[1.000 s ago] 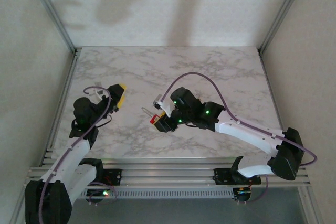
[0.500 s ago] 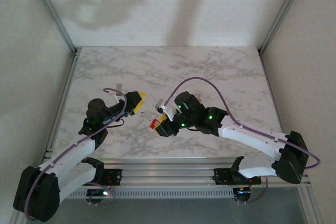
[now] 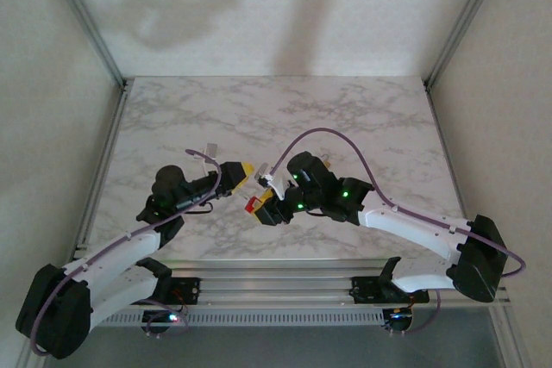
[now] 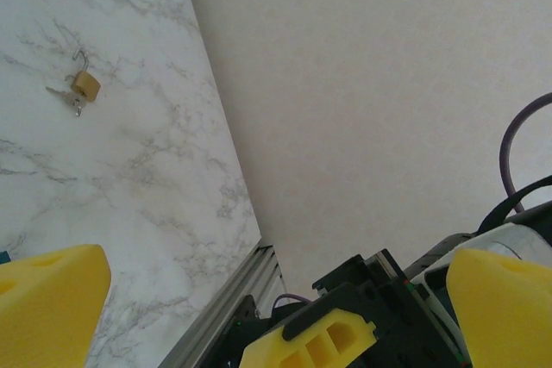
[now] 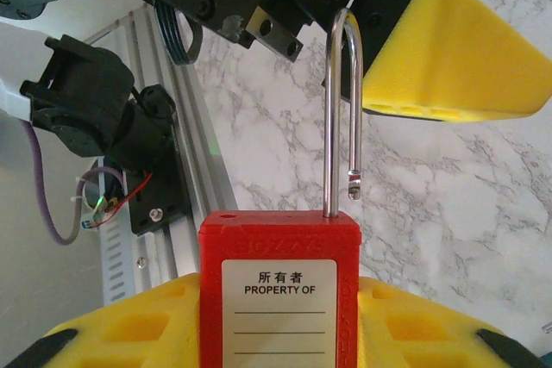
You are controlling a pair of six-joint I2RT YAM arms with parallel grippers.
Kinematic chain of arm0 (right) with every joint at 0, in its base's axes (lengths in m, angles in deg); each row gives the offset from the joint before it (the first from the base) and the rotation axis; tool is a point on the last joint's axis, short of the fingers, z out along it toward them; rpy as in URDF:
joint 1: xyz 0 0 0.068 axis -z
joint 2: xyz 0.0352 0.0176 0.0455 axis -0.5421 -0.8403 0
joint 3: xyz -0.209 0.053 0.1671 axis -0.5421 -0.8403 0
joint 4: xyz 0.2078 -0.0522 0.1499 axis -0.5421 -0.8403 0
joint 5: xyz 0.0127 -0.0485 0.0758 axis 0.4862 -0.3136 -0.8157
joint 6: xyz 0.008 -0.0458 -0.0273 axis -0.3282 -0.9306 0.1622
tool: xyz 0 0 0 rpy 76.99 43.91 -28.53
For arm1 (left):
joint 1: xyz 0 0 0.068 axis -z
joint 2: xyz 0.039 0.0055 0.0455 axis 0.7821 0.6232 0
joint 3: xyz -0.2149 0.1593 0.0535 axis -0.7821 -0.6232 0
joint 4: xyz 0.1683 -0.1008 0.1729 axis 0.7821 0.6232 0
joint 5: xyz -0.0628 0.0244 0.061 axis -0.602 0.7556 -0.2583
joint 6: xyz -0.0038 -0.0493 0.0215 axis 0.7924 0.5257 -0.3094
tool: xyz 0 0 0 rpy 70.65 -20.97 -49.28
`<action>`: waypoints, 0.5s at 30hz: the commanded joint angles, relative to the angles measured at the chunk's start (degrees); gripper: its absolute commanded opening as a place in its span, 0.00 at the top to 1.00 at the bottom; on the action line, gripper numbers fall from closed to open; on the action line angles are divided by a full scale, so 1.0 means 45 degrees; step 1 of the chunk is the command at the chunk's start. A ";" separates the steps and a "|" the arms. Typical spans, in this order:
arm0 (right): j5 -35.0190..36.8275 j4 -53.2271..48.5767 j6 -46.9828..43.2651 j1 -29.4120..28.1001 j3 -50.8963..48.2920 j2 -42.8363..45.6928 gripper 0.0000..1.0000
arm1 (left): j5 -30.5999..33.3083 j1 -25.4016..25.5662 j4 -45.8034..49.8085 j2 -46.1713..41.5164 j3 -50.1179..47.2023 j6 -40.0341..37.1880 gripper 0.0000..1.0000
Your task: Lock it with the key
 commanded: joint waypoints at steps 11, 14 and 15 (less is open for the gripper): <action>0.0713 0.0359 0.0124 -0.0104 -0.0004 -0.0061 1.00 | -0.0546 0.0354 -0.0128 -0.1082 -0.0305 -0.0389 0.11; 0.0860 0.0327 0.0143 -0.0099 0.0038 -0.0102 1.00 | -0.0571 0.0375 0.0048 -0.1272 -0.0384 -0.0471 0.15; 0.0859 0.0337 0.0152 -0.0109 0.0019 -0.0078 1.00 | -0.0561 0.0381 0.0118 -0.1331 -0.0421 -0.0491 0.16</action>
